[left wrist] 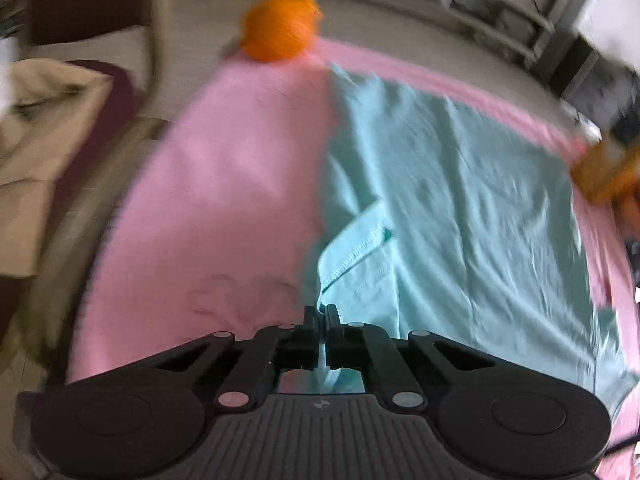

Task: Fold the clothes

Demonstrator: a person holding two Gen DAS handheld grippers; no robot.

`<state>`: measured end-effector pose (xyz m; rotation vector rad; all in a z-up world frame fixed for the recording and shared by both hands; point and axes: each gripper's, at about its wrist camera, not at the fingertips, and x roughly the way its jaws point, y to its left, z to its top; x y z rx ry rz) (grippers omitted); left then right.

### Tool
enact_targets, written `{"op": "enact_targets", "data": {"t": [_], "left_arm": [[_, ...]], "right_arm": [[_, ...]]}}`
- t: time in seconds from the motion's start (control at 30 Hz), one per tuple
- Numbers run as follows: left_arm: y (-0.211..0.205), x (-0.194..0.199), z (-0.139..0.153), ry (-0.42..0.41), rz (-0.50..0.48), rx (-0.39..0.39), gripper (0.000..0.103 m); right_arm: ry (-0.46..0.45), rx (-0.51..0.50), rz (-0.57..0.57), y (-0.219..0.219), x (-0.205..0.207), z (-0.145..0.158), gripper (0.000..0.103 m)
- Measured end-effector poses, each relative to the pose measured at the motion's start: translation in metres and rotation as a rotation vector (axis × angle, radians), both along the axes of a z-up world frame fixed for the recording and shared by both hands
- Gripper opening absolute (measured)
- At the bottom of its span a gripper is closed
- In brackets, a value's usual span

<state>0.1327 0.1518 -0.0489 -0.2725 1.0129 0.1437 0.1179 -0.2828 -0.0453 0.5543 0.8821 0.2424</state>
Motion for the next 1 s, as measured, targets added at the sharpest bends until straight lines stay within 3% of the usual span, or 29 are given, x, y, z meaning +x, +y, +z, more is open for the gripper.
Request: {"op": "enact_targets", "data": {"t": [0.07, 0.17, 0.5, 0.67, 0.77, 0.83, 0.93, 1.0], "left_arm": [[0.016, -0.003, 0.0, -0.007, 0.032, -0.028, 0.009], [0.034, 0.0, -0.01, 0.025, 0.076, -0.087, 0.035], [0.03, 0.009, -0.03, 0.088, 0.071, -0.048, 0.042], [0.029, 0.017, -0.043, 0.113, 0.085, -0.027, 0.032], [0.029, 0.011, -0.038, 0.077, 0.101, -0.021, 0.001], [0.031, 0.002, -0.029, 0.037, 0.13, -0.001, 0.001], [0.034, -0.019, -0.001, -0.057, 0.207, 0.088, 0.0], [0.038, -0.034, 0.015, -0.104, 0.281, 0.188, 0.0]], "right_arm": [[0.001, 0.006, 0.001, 0.0, 0.0, 0.0, 0.058], [0.009, 0.011, 0.004, 0.001, 0.0, -0.002, 0.058], [0.019, 0.012, 0.016, 0.003, 0.001, -0.004, 0.06], [0.022, 0.006, 0.024, 0.004, 0.001, -0.005, 0.061], [0.019, -0.005, 0.026, 0.005, 0.001, -0.004, 0.061], [0.017, -0.004, 0.023, 0.004, 0.001, -0.004, 0.061], [0.012, -0.002, 0.02, 0.002, 0.0, -0.002, 0.061], [0.011, 0.003, 0.018, 0.001, -0.001, -0.002, 0.061]]}}
